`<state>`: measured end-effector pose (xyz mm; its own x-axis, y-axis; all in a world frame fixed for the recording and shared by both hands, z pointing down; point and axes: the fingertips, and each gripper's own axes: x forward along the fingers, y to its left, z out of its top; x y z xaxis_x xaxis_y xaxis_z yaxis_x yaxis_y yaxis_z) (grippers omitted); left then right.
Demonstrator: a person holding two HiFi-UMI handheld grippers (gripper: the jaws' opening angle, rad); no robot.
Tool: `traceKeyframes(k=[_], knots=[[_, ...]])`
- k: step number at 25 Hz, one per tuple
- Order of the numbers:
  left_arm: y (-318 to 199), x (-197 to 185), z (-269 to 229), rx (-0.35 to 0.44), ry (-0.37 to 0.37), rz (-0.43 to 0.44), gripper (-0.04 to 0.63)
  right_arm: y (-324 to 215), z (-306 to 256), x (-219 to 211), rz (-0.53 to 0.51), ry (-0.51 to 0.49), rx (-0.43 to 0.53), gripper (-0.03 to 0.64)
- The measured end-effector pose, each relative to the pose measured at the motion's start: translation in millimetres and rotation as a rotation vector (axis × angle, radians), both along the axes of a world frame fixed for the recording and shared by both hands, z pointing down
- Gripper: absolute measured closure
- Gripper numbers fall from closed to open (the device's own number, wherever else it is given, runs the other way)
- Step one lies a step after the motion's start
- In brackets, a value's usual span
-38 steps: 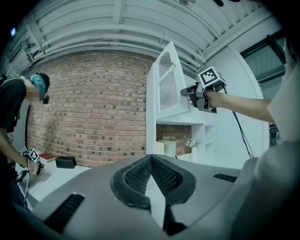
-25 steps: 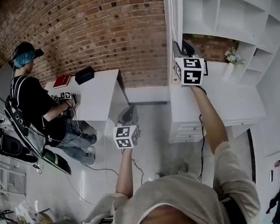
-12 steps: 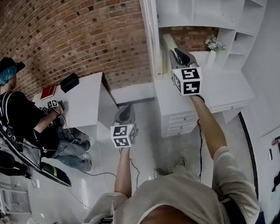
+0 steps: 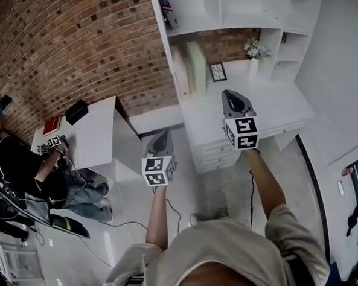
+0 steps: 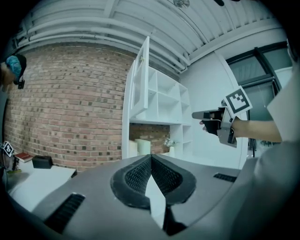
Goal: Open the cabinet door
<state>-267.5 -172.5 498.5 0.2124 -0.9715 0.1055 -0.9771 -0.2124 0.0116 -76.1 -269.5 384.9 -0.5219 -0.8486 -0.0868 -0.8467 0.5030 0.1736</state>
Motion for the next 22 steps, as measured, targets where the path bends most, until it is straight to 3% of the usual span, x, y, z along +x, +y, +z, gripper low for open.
traceKeyframes(k=[4,11,22], knots=[[-7,19,6,-0.009,-0.015,-0.001,0.569,3,39,22,-0.001,-0.019,-0.057,0.604],[-15,17,11,-0.016,-0.014,-0.03,0.569,10,84,35,-0.006,-0.026,-0.139,0.604],[-24,10,16,-0.023,-0.006,-0.061,0.569,8,94,35,-0.025,0.014,-0.145,0.604]])
